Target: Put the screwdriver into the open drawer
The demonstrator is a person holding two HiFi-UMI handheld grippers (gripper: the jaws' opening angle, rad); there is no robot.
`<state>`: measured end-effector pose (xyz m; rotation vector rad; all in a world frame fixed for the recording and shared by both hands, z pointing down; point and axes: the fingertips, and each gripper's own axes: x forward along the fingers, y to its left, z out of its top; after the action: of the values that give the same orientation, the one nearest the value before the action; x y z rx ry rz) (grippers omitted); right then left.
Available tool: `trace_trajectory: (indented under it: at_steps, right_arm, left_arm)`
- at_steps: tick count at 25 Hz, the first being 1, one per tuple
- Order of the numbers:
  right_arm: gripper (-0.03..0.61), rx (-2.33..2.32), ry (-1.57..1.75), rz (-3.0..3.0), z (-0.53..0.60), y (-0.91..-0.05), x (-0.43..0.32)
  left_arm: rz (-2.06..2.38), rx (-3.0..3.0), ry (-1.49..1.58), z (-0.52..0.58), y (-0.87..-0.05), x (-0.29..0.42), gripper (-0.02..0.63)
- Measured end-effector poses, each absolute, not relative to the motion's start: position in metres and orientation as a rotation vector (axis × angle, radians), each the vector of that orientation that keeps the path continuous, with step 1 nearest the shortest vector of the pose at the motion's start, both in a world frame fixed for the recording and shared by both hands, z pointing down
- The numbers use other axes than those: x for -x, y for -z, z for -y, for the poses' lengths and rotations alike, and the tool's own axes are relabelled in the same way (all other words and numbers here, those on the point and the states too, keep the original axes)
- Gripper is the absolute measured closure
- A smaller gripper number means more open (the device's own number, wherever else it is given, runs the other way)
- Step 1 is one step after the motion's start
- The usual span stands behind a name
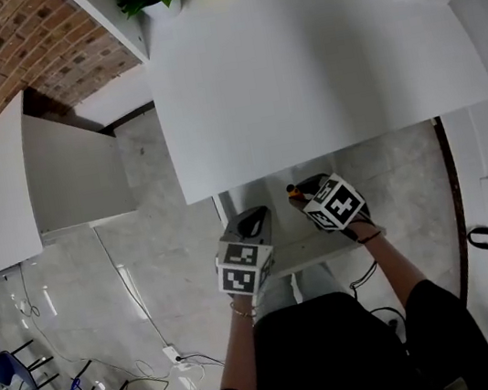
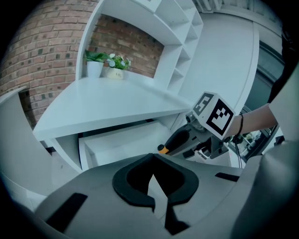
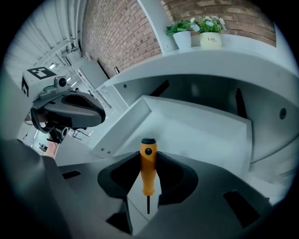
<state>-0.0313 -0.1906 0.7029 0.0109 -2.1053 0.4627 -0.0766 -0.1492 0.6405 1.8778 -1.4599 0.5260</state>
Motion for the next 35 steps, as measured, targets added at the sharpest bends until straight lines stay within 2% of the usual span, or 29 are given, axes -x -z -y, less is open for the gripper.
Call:
trace_trajectory:
  at_steps: [35]
  right_arm:
    - [0.465,-0.164,-0.54,1.934,0.189,-0.798,0.05]
  left_arm:
    - [1.385,-1.838,-0.536,0.159,-0.679,0.083,0.604]
